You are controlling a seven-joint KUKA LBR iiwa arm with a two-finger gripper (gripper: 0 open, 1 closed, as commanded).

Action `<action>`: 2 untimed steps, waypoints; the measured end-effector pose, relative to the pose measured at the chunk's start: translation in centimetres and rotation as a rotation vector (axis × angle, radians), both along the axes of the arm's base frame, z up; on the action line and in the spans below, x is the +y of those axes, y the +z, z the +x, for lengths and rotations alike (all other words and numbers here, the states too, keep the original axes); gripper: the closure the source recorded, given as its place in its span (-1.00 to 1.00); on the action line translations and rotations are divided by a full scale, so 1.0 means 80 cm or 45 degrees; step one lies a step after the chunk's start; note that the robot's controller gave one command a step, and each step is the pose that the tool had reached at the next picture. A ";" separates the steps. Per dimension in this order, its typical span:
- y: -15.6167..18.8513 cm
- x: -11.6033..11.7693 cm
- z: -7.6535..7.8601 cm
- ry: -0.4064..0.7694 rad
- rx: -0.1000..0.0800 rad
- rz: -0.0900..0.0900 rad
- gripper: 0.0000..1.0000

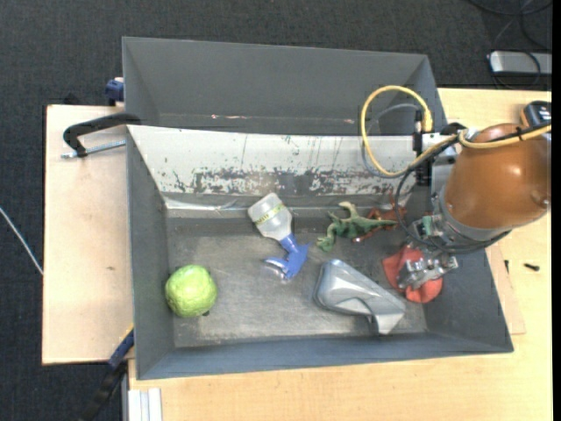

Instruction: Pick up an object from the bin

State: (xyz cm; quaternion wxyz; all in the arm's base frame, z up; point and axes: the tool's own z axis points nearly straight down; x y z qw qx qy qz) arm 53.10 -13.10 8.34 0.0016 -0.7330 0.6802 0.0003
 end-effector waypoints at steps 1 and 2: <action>0.000 0.000 0.000 0.000 0.000 0.000 1.00; 0.035 0.007 -0.005 0.013 0.000 0.001 1.00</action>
Offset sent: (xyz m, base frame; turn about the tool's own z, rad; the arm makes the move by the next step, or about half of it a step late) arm -0.0057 0.0067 0.0459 -0.0201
